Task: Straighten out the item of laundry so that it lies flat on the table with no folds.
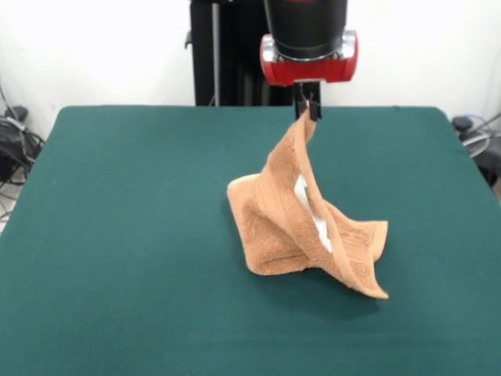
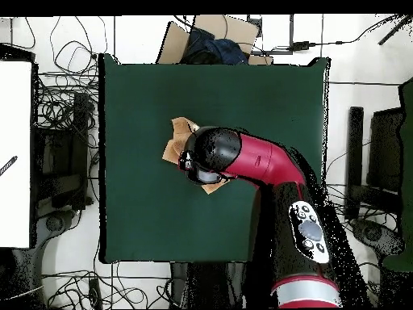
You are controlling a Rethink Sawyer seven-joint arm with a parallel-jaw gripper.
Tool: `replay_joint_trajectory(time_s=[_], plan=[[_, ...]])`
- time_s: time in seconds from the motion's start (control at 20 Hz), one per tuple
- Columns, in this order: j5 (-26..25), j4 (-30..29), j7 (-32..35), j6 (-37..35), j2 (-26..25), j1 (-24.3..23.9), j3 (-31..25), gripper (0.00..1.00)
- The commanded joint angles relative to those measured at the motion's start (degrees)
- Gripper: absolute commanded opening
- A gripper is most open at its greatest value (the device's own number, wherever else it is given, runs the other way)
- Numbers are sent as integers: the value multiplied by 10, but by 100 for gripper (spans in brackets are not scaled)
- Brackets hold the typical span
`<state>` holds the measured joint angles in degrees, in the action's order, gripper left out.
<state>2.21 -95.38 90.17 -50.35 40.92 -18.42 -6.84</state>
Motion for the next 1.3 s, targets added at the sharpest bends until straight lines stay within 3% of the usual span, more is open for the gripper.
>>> replay_joint_trajectory(time_s=[0.05,0.2,0.7,1.3], plan=[[-17,-72,-23,25,45,-22,-44,0],[-18,-73,-28,19,48,-29,-45,0],[-34,30,-51,-63,-3,-47,-61,0],[-35,56,-52,-58,-31,-56,-74,0]])
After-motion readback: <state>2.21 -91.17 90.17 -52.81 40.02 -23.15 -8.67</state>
